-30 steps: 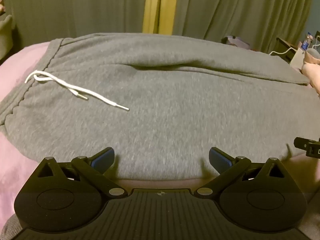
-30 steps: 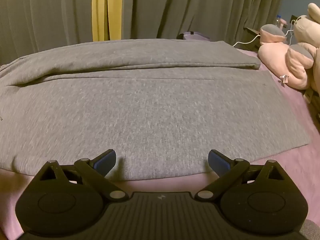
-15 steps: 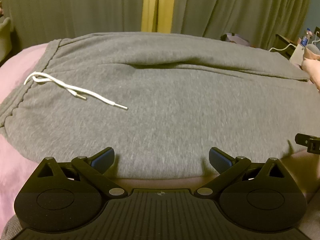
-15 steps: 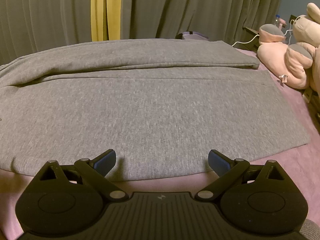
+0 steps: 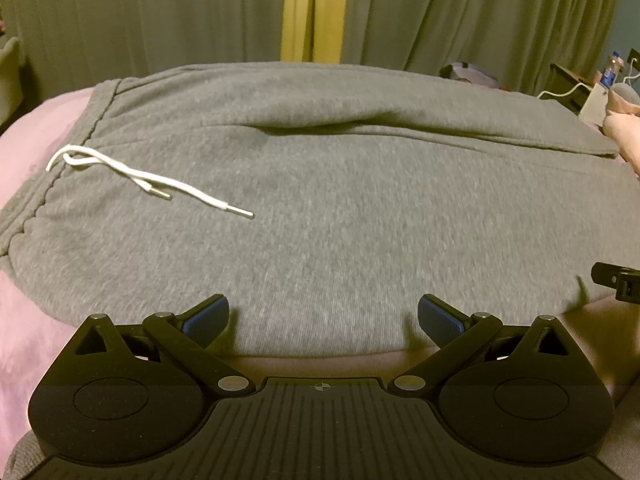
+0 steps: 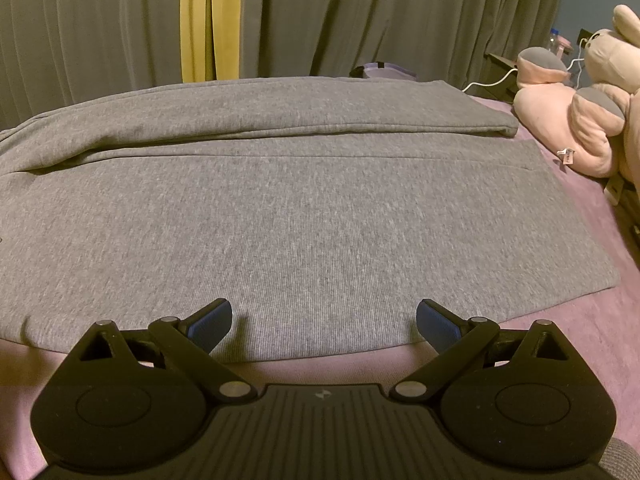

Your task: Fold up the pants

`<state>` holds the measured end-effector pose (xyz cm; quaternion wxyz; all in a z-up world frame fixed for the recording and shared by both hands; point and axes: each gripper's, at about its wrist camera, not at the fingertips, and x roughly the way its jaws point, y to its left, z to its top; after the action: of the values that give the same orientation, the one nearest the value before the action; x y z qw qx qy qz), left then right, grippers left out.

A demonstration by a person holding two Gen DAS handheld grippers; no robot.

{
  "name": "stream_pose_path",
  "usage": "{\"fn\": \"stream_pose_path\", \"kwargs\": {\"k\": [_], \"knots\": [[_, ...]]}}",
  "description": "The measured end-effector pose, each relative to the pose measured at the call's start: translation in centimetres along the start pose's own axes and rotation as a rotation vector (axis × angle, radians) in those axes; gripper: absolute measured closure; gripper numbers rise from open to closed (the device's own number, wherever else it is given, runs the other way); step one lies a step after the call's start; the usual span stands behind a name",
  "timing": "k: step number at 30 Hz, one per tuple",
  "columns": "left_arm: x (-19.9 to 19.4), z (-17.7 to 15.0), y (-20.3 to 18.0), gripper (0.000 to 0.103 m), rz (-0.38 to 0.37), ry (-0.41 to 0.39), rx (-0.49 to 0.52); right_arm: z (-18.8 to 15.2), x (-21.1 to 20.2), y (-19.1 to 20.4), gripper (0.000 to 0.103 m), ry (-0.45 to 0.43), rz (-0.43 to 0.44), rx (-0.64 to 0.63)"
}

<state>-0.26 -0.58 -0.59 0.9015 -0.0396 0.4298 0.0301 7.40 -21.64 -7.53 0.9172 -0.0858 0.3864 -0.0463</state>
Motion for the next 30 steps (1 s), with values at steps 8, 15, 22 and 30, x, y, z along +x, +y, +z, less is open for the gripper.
{"fn": "stream_pose_path", "kwargs": {"k": [8,15,22,30], "knots": [[0.11,0.03,-0.12,0.0,0.001,0.002,0.002,0.01,-0.02,-0.02,0.004,0.001,0.0,0.0],[0.11,0.03,-0.16,0.0,0.002,0.003,0.002,-0.01,0.0,0.01,0.004,0.001,-0.001,-0.001],[0.12,0.06,-0.17,0.0,0.003,0.004,0.003,-0.04,0.01,-0.01,0.004,0.001,-0.001,-0.001],[0.12,-0.1,-0.25,0.0,0.003,0.006,0.003,-0.04,0.01,0.03,0.004,0.002,-0.002,-0.001]]}}
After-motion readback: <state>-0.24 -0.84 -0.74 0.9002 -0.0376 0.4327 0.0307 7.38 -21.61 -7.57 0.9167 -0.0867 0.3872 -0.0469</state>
